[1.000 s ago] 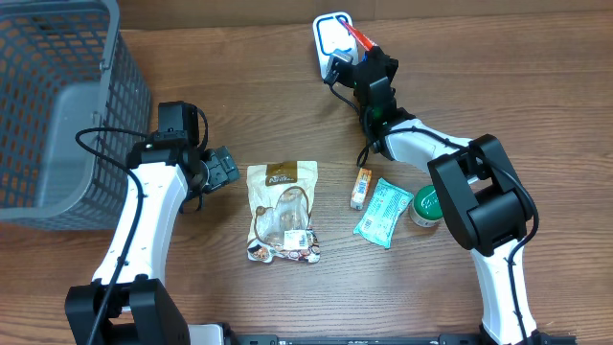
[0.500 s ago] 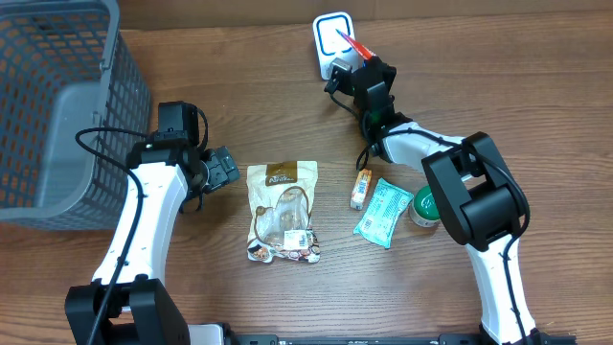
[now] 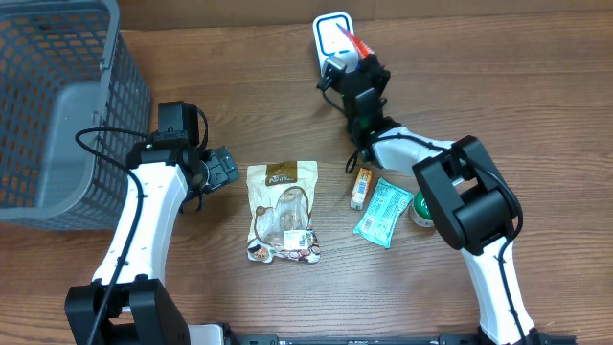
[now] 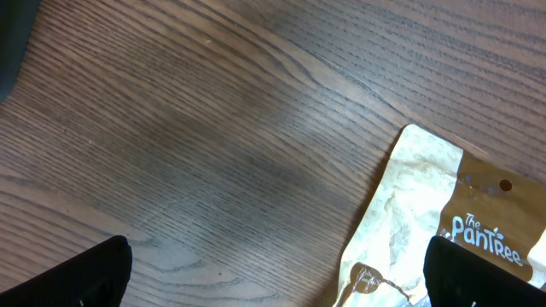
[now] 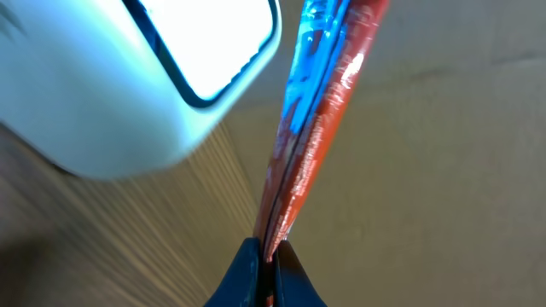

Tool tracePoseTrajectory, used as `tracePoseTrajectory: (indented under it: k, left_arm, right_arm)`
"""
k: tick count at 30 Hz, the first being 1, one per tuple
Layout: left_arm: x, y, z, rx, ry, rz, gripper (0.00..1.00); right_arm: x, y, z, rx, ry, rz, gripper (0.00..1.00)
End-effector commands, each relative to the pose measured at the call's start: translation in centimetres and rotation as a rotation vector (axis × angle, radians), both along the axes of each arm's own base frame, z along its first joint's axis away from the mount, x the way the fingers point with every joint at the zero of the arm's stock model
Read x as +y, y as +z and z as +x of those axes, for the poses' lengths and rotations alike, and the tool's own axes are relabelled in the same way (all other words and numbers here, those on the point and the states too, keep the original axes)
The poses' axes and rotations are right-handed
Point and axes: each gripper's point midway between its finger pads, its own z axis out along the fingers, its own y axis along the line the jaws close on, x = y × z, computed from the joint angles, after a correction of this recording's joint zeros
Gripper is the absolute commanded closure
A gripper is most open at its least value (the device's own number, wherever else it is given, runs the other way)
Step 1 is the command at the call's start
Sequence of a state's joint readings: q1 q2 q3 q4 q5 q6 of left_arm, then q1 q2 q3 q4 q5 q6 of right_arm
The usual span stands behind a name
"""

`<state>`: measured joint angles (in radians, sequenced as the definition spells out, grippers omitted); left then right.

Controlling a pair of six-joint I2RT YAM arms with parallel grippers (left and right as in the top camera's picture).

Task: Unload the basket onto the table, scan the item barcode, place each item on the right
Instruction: 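Hold the red sticks' barcode in front of the scanner, then move the red sticks to the right and place them on table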

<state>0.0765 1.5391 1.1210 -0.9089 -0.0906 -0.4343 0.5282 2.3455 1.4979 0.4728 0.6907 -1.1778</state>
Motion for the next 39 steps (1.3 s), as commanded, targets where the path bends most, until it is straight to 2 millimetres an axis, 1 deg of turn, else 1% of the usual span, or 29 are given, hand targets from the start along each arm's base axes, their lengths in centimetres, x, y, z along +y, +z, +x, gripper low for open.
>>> tracePoseTrajectory:
  k: [1,4,7,10,12,13,14,16,17,20,22,23,24,26,27,28,29,30,31,33,35,39]
  left_arm:
    - [0.3,0.5,0.4,-0.015,-0.007,0.014,0.0]
    - [0.3,0.5,0.4,-0.015,-0.007,0.014,0.0]
    - [0.3,0.5,0.4,-0.015,-0.007,0.014,0.0]
    - [0.3,0.5,0.4,-0.015,-0.007,0.014,0.0]
    - [0.3,0.5,0.4,-0.015,-0.007,0.014,0.0]
    - [0.3,0.5,0.4,-0.015,-0.007,0.014,0.0]
    - [0.3,0.5,0.4,-0.015,-0.007,0.014,0.0]
    - [0.3,0.5,0.4,-0.015,-0.007,0.014,0.0]
    - [0.3,0.5,0.4,-0.015,-0.007,0.014,0.0]
    - [0.3,0.5,0.4,-0.015,-0.007,0.014,0.0]
    - [0.3,0.5,0.4,-0.015,-0.007,0.014,0.0]
    - [0.3,0.5,0.4,-0.015,-0.007,0.014,0.0]
    - [0.3,0.5,0.4,-0.015,-0.007,0.014,0.0]
    - [0.3,0.5,0.4,-0.015,-0.007,0.014,0.0]
    - [0.3,0.5,0.4,-0.015,-0.007,0.014,0.0]
    - [0.3,0.5,0.4,-0.015,-0.007,0.014,0.0]
    - [0.3,0.5,0.4,-0.015,-0.007,0.014,0.0]
    - [0.3,0.5,0.4,-0.015,-0.007,0.014,0.0]
    - [0.3,0.5,0.4,-0.015,-0.007,0.014,0.0]
    - [0.3,0.5,0.4,-0.015,-0.007,0.014,0.0]
    - [0.3,0.5,0.4,-0.015,-0.007,0.014,0.0]
    - [0.3,0.5,0.4,-0.015,-0.007,0.014,0.0]
  right_arm:
    - [1.9,10.7,-1.4,-0.153,0.005,0.226,0.97]
    - [1.5,14.5,-2.9,-0.159,-0.006,0.345,0.97]
    - [0.4,17.3,-4.9,-0.12,-0.038,0.475,0.97]
    - [-1.6,18.2,-6.6,-0.054,-0.09,0.55,0.97]
    - [-3.9,18.0,-7.7,-0.004,-0.161,0.597,0.97]
    - [-5.1,17.5,-8.2,0.025,-0.205,0.626,0.97]
    - [-6.4,16.7,-8.8,0.072,-0.246,0.653,0.97]
    - [-8.1,14.6,-9.9,0.18,-0.305,0.709,0.97]
    - [-8.9,13.1,-10.6,0.256,-0.337,0.751,0.97]
    - [-10.3,9.0,-12.9,0.514,-0.382,0.854,0.97]
    - [-11.1,7.1,-14.6,0.665,-0.403,0.939,0.97]
    - [-11.7,6.5,-15.2,0.714,-0.415,0.968,0.97]
    - [-12.7,5.9,-15.9,0.767,-0.442,1.004,0.97]
    - [-14.6,4.9,-16.8,0.821,-0.499,1.047,0.97]
    - [-16.2,4.2,-17.4,0.84,-0.553,1.064,0.96]
    - [-17.4,3.6,-17.8,0.85,-0.591,1.073,0.97]
    - [-18.1,3.1,-18.0,0.854,-0.616,1.077,0.97]
    - [-20.0,1.8,-18.8,0.864,-0.68,1.094,0.97]
    - [-20.8,1.0,-19.2,0.866,-0.713,1.106,0.96]
    - [-22.0,-0.6,-20.1,0.874,-0.764,1.12,0.96]
    - [-22.7,-2.0,-20.5,0.874,-0.791,1.13,0.96]
    - [-23.1,-4.6,-21.4,0.868,-0.812,1.141,0.94]
